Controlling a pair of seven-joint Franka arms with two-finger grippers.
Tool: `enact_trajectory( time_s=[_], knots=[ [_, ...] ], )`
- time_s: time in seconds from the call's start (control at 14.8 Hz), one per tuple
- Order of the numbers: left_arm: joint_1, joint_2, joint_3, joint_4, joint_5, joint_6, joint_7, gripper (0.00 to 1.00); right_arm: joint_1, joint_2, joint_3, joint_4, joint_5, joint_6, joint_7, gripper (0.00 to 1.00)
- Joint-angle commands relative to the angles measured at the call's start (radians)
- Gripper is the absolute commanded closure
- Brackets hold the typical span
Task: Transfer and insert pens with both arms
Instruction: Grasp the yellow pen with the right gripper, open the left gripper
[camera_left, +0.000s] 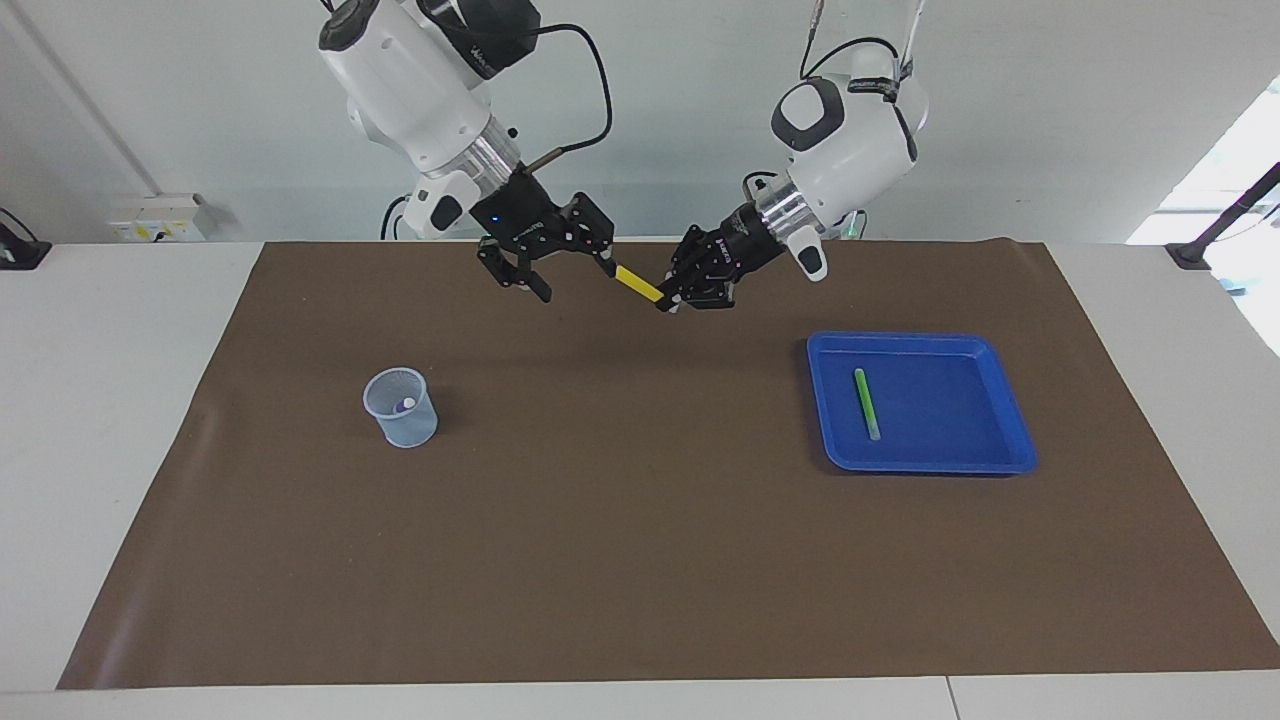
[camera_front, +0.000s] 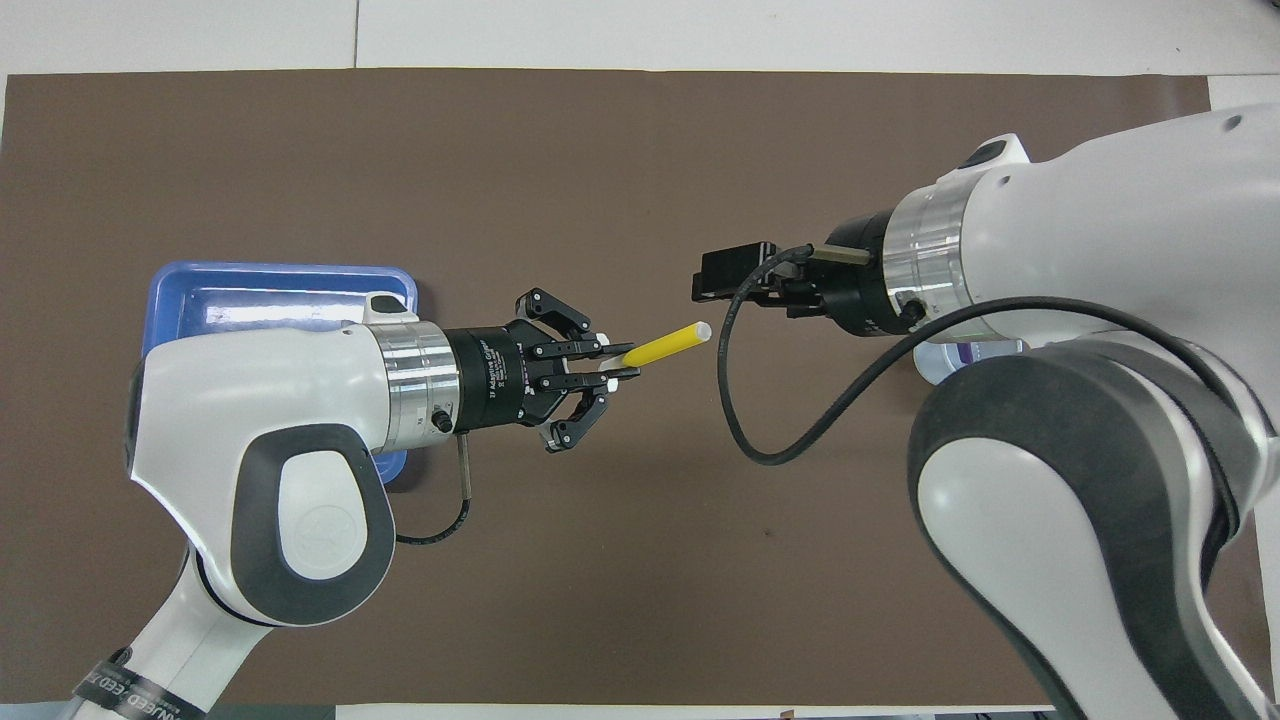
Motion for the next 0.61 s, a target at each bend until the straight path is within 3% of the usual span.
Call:
enact_trajectory(
  time_s=[0.0,0.54],
  knots=[
    [-0.008,-0.03,0.008,-0.029,-0.033,0.009,-0.012,1.0,0.03,-0.03,-0.002,-0.065,0.027,0.018,0.008,0.0],
    [-0.007,-0.033,0.008,-0.031,-0.062,0.008,-0.015,1.0,0.088,-0.041,0.001,-0.094,0.025,0.105,0.033,0.02]
  ],
)
